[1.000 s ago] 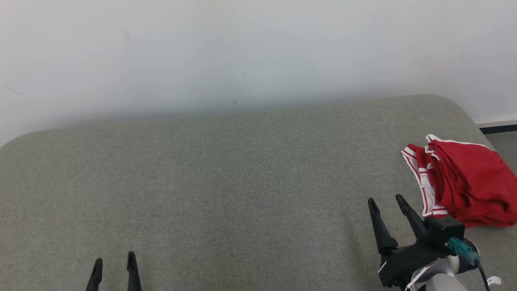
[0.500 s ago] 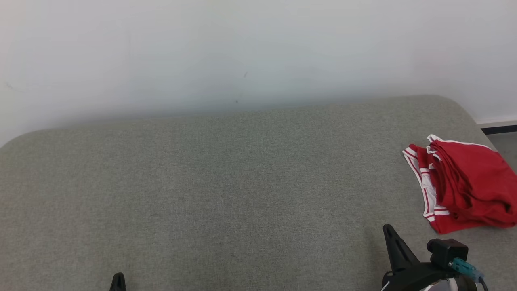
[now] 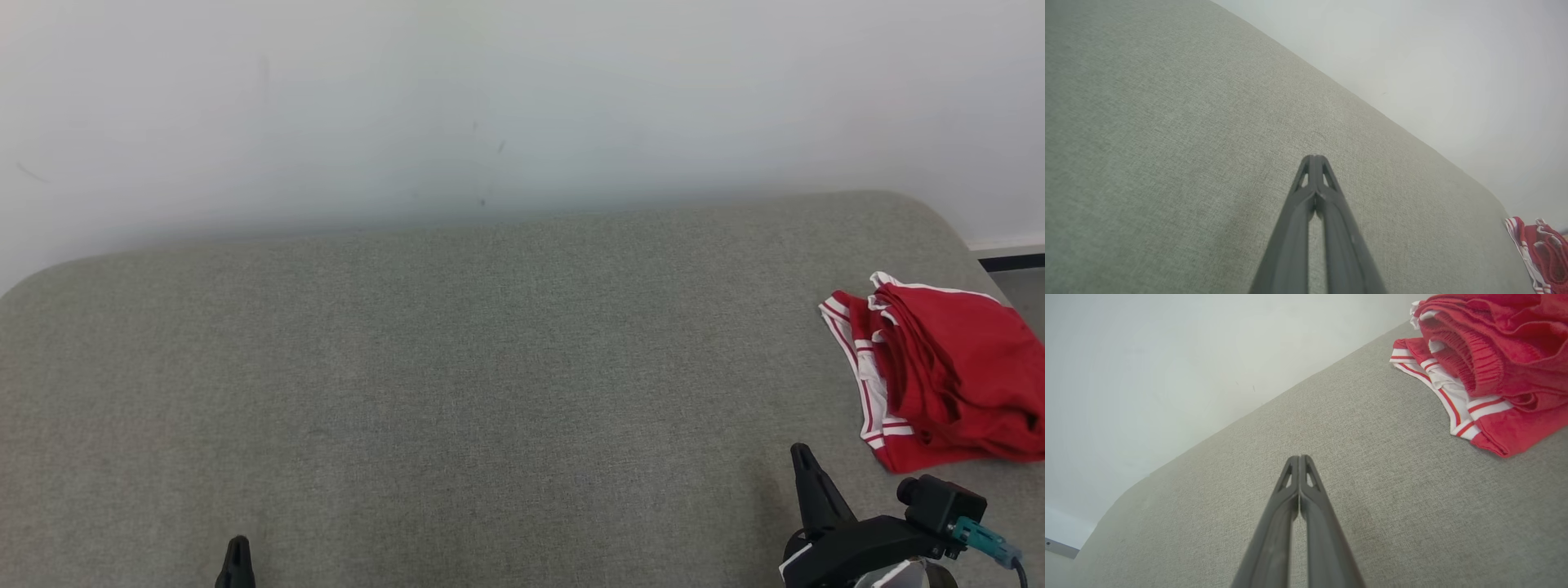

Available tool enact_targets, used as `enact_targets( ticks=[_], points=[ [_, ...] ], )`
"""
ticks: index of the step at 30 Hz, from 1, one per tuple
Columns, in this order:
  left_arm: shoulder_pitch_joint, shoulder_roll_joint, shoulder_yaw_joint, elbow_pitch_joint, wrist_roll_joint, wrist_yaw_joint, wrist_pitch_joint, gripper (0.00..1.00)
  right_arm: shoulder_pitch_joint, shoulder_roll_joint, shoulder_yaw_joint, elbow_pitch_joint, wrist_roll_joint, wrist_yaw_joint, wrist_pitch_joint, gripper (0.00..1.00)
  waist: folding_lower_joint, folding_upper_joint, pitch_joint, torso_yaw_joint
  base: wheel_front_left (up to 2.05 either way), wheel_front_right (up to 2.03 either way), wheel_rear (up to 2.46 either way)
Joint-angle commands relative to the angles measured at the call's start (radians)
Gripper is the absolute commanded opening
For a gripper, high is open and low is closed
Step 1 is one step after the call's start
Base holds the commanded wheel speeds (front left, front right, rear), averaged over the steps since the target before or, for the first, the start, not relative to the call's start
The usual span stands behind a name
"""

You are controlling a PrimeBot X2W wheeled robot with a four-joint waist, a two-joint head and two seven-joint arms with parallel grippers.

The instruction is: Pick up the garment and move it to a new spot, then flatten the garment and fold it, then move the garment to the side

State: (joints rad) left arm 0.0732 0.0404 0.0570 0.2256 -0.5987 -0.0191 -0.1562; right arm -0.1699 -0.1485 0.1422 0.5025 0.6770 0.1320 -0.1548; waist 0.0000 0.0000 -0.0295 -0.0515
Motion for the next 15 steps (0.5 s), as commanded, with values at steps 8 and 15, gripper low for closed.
enact_targets(
  ticks=[8, 15],
  points=[
    [-0.047, 0.005, 0.012, -0.010, -0.141, -0.018, 0.035, 0.00, -0.004, 0.012, -0.039, -0.050, 0.131, -0.001, 0.036, 0.00, 0.0000, 0.0000, 0.003, 0.004, 0.00, 0.00, 0.00],
    [-0.061, 0.006, 0.016, -0.007, -0.222, -0.027, 0.057, 0.00, 0.002, 0.020, -0.060, -0.070, 0.205, -0.001, 0.058, 0.00, 0.0000, 0.0000, 0.005, 0.007, 0.00, 0.00, 0.00]
  ],
)
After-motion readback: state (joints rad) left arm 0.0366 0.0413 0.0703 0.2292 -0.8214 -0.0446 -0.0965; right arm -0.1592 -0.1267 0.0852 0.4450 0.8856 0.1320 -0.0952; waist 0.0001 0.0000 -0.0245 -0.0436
